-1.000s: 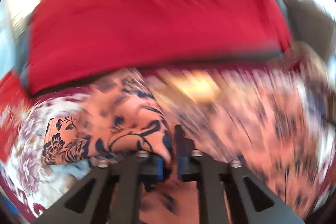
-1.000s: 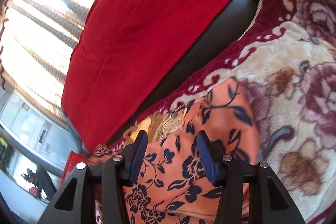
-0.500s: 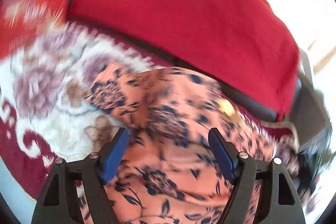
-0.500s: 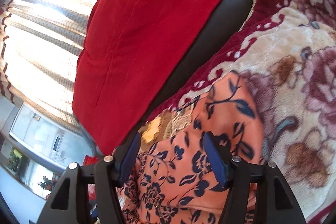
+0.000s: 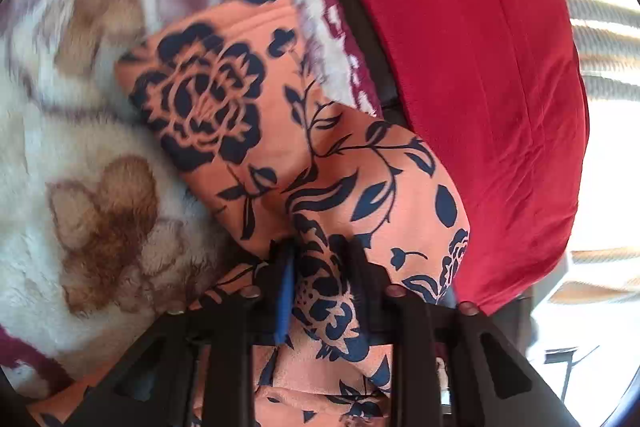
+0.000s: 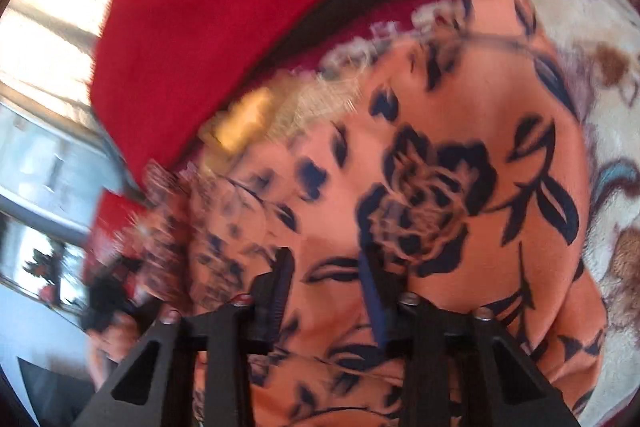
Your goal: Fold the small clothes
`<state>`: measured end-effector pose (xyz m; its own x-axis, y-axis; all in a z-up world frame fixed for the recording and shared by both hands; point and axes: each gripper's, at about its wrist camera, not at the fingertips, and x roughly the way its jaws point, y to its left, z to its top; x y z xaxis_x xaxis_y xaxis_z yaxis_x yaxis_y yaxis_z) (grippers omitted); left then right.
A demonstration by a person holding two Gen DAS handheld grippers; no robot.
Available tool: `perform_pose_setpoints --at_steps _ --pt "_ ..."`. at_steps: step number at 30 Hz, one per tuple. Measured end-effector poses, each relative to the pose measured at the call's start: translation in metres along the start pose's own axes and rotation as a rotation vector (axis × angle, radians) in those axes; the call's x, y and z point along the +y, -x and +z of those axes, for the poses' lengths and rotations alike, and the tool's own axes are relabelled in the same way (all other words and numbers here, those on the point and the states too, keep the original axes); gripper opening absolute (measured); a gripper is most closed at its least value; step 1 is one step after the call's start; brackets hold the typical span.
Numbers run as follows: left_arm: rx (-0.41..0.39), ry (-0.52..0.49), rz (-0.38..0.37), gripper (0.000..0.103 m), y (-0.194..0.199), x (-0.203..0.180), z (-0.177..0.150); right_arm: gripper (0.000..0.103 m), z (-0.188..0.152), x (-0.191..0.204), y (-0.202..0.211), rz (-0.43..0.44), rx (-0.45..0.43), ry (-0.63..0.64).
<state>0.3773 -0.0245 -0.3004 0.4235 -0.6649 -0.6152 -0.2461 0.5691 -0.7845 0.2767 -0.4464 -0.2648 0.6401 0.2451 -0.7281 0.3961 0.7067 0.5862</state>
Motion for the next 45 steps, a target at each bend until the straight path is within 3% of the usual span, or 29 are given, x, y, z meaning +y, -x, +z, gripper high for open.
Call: perform_pose_setpoints --at_steps 4,8,12,16,18,20,21,22,23,25,29,31,33,34,36,38,43,45 --pt "-0.078 -0.116 0.045 0.016 0.014 -0.037 -0.012 0.030 0.002 0.005 0.015 0.020 -0.025 0.030" --pt "-0.148 -0.383 0.108 0.012 0.030 -0.103 -0.046 0.031 0.007 -0.008 0.029 0.048 -0.035 -0.021" --pt "-0.176 -0.690 0.121 0.011 0.052 -0.167 -0.109 0.032 0.013 -0.023 0.051 0.043 -0.106 -0.075" --pt "-0.049 -1.090 0.133 0.012 0.028 -0.215 -0.215 0.032 0.017 -0.039 0.071 0.067 -0.168 -0.143" --pt "0.009 -1.222 0.152 0.024 0.014 -0.221 -0.252 0.032 0.019 -0.047 0.082 0.073 -0.213 -0.176" --pt "0.025 -1.315 0.179 0.060 0.008 -0.225 -0.281 0.033 0.021 -0.055 0.093 0.088 -0.258 -0.211" --pt "0.006 -1.329 0.183 0.065 0.009 -0.225 -0.284 0.033 0.022 -0.059 0.099 0.096 -0.285 -0.230" --pt "-0.024 -1.331 0.178 0.069 0.014 -0.221 -0.282 0.037 0.023 -0.065 0.103 0.100 -0.306 -0.244" --pt "-0.040 -1.320 0.171 0.070 0.013 -0.218 -0.272 0.054 0.025 -0.068 0.108 0.101 -0.327 -0.256" --pt "-0.069 -1.248 0.155 0.070 0.015 -0.203 -0.239 0.074 0.023 -0.071 0.117 0.109 -0.366 -0.272" --pt "-0.201 -0.946 0.104 0.075 0.045 -0.161 -0.163 0.074 0.026 -0.045 0.119 0.055 -0.382 -0.157" --pt "-0.262 -0.801 0.130 0.075 0.054 -0.134 -0.128 0.074 0.022 -0.025 0.119 0.001 -0.377 -0.054" --pt "-0.286 -0.719 0.168 0.075 0.059 -0.110 -0.104 0.074 0.015 0.007 0.110 -0.056 -0.370 0.089" --pt "-0.301 -0.675 0.229 0.075 0.060 -0.095 -0.090 0.073 0.010 0.018 0.104 -0.075 -0.364 0.145" --pt "-0.288 -0.613 0.323 0.075 0.054 -0.077 -0.075 0.073 -0.001 0.048 0.090 -0.122 -0.352 0.281" --pt "-0.258 -0.542 0.368 0.075 0.053 -0.062 -0.060 0.073 -0.016 0.076 0.075 -0.151 -0.345 0.421" --pt "-0.294 -0.507 0.497 0.075 0.045 -0.046 -0.044 0.073 -0.052 0.141 0.031 -0.093 -0.261 0.662" --pt "-0.283 -0.487 0.507 0.075 0.045 -0.039 -0.038 0.073 -0.064 0.163 0.014 -0.073 -0.243 0.725"
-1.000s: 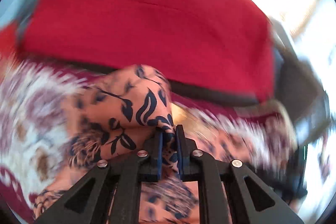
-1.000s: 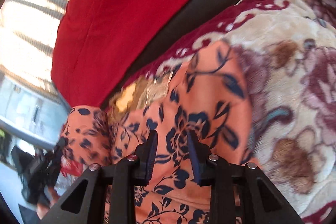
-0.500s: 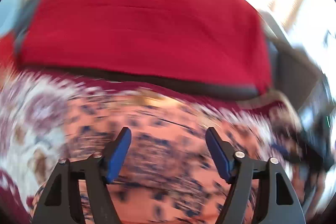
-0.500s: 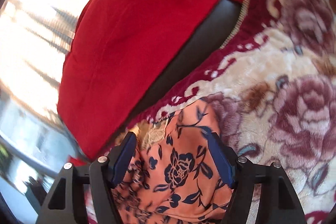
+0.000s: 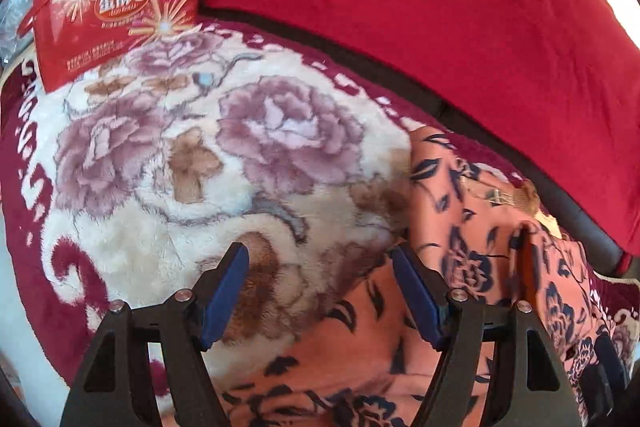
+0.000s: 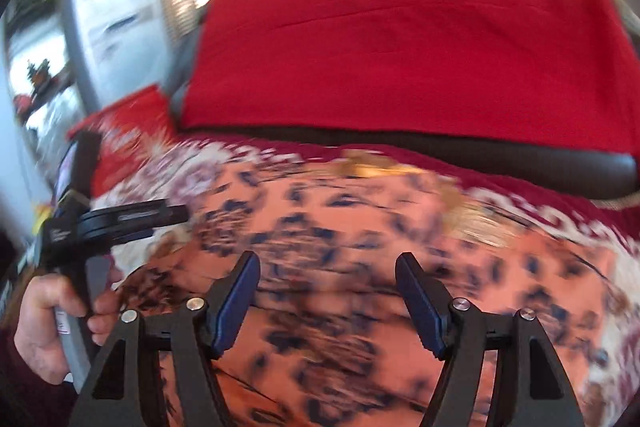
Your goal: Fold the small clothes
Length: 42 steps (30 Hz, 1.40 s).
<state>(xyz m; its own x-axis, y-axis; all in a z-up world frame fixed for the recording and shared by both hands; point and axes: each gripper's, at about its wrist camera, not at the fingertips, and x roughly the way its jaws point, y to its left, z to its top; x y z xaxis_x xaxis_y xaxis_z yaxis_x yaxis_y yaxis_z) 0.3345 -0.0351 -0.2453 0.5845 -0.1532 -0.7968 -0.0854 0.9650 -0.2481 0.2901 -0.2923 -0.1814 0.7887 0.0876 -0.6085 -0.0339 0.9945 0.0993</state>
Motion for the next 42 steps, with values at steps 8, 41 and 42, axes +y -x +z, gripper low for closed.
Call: perform_pose_setpoints --at_steps 8,41,42 --pt "0.001 0.020 0.009 0.075 -0.010 0.013 0.009 0.049 -0.005 0.043 -0.080 -0.155 0.132 0.150" --pt "-0.081 -0.324 0.106 0.075 -0.011 -0.065 -0.022 0.014 -0.085 -0.253 0.077 -0.110 0.181 -0.983" --pt "-0.063 -0.330 0.115 0.075 -0.016 -0.064 -0.022 0.014 -0.088 -0.259 0.080 -0.095 0.172 -1.014"
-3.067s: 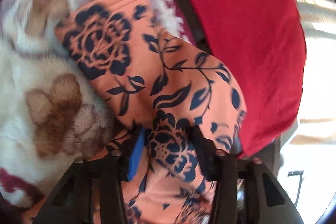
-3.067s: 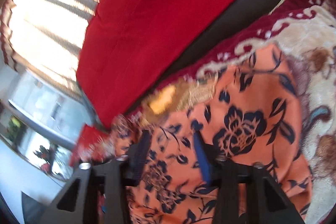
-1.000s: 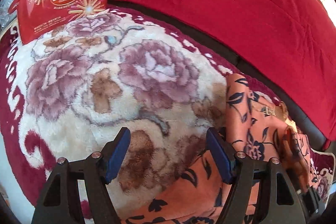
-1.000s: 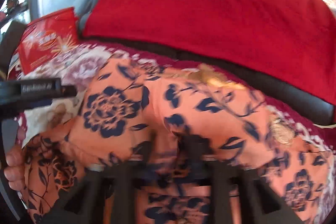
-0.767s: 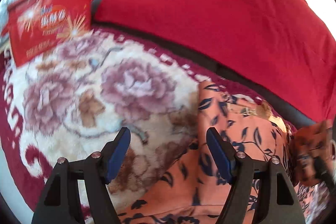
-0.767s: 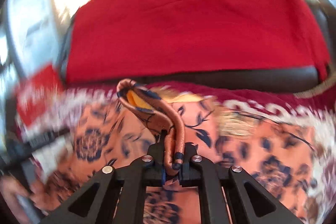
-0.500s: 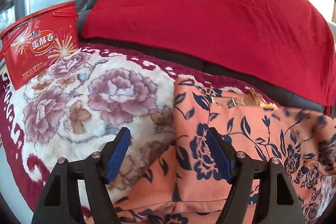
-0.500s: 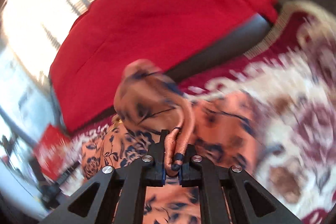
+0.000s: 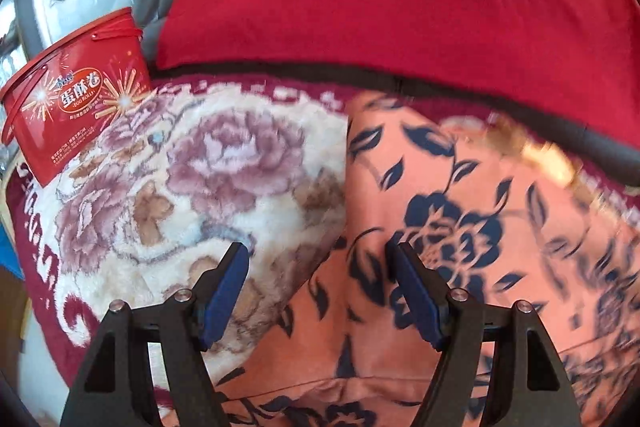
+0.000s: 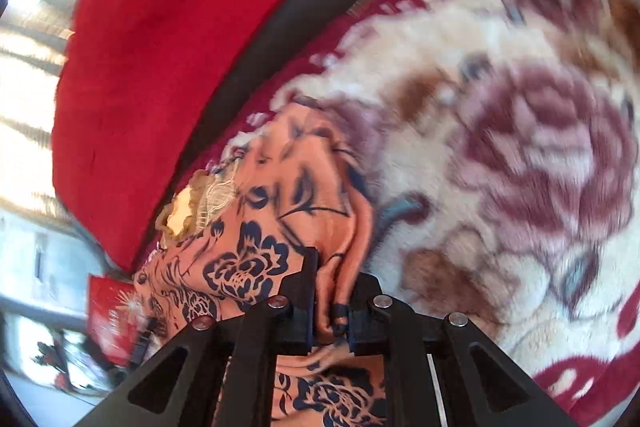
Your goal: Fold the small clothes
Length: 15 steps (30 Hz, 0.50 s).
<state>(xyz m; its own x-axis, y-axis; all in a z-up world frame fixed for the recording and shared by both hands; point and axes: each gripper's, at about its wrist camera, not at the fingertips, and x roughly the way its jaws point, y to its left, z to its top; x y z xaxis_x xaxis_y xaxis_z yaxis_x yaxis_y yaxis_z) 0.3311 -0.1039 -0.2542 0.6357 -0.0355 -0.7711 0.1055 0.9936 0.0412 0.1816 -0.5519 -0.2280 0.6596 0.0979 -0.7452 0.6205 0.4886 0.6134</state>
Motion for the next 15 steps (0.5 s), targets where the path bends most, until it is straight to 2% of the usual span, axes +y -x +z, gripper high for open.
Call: perform_pose_setpoints --at_steps 1,4,5,6,7,10,13,15 --pt "0.008 0.000 -0.005 0.075 -0.002 0.001 -0.001 0.017 0.004 -0.003 0.008 0.004 -0.038 -0.009" --pt "0.008 -0.004 -0.014 0.075 -0.003 0.003 -0.001 0.032 0.014 -0.005 0.049 -0.068 -0.249 0.014" --pt "0.003 -0.012 -0.006 0.075 -0.002 0.003 -0.001 0.032 0.014 -0.004 0.063 -0.083 -0.338 0.022" --pt "0.000 -0.016 0.000 0.075 -0.001 0.002 -0.001 0.032 0.013 -0.001 0.070 -0.058 -0.388 0.041" --pt "-0.002 -0.020 0.008 0.077 -0.001 0.002 -0.002 0.032 0.011 0.003 0.071 -0.025 -0.394 0.068" --pt "0.000 -0.042 0.033 0.077 -0.004 0.001 -0.004 0.032 0.006 0.029 0.053 0.037 -0.319 0.183" --pt "0.016 -0.057 0.035 0.078 -0.010 0.002 -0.004 0.032 -0.011 0.067 0.027 0.041 -0.260 0.319" --pt "0.024 -0.056 0.030 0.078 -0.012 0.005 -0.005 0.032 -0.021 0.085 0.009 0.006 -0.226 0.386"
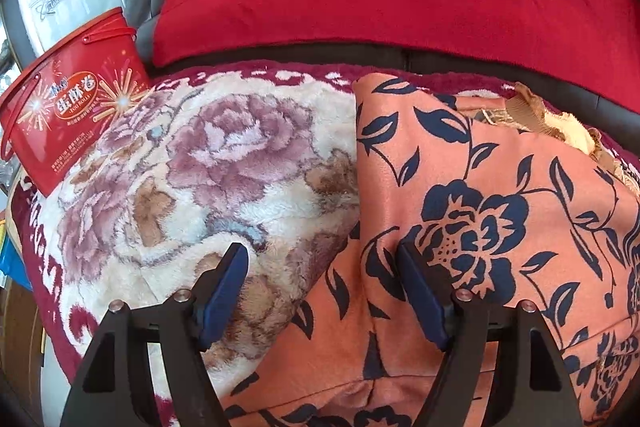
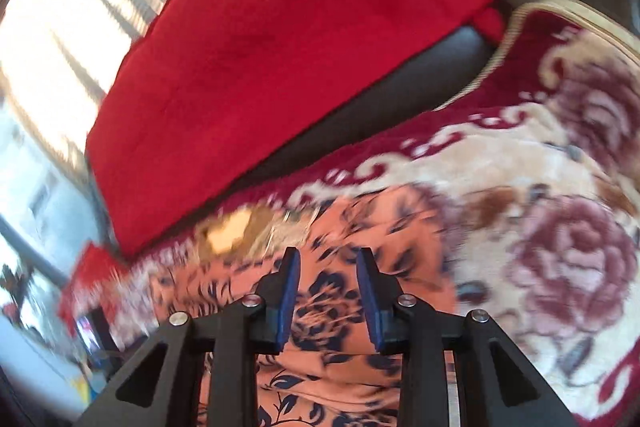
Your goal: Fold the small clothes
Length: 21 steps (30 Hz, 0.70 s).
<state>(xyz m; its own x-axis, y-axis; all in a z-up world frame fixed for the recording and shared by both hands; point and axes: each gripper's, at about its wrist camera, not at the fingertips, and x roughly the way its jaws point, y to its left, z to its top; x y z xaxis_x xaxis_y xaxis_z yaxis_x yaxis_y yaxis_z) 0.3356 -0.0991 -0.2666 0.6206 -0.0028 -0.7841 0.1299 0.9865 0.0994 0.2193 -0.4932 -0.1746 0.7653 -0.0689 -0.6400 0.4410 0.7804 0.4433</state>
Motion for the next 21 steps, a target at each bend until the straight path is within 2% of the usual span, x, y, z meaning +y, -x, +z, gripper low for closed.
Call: perform_pose_setpoints --at_steps 2,4,7,12,14,18,21 --pt "0.009 0.001 0.000 0.080 -0.003 0.004 0.000 0.032 -0.008 0.010 -0.021 -0.036 0.056 0.028" --pt "0.009 -0.012 0.011 0.080 -0.004 0.007 0.000 0.032 -0.012 0.010 -0.050 -0.053 0.134 -0.002" --pt "0.016 -0.014 0.013 0.080 -0.007 0.012 0.001 0.033 -0.013 0.006 -0.090 -0.107 0.201 0.003" --pt "0.018 -0.026 0.016 0.086 -0.015 0.016 0.002 0.033 -0.011 0.008 -0.109 -0.153 0.161 0.052" --pt "0.026 0.003 -0.010 0.086 -0.014 0.021 0.003 0.031 -0.007 0.006 -0.113 -0.149 0.144 0.045" --pt "-0.001 0.033 -0.064 0.084 0.001 0.024 0.006 0.032 -0.001 0.005 -0.097 -0.067 0.105 0.001" --pt "-0.111 -0.004 -0.146 0.084 0.034 0.013 0.007 0.032 -0.005 0.027 -0.074 0.014 0.061 0.090"
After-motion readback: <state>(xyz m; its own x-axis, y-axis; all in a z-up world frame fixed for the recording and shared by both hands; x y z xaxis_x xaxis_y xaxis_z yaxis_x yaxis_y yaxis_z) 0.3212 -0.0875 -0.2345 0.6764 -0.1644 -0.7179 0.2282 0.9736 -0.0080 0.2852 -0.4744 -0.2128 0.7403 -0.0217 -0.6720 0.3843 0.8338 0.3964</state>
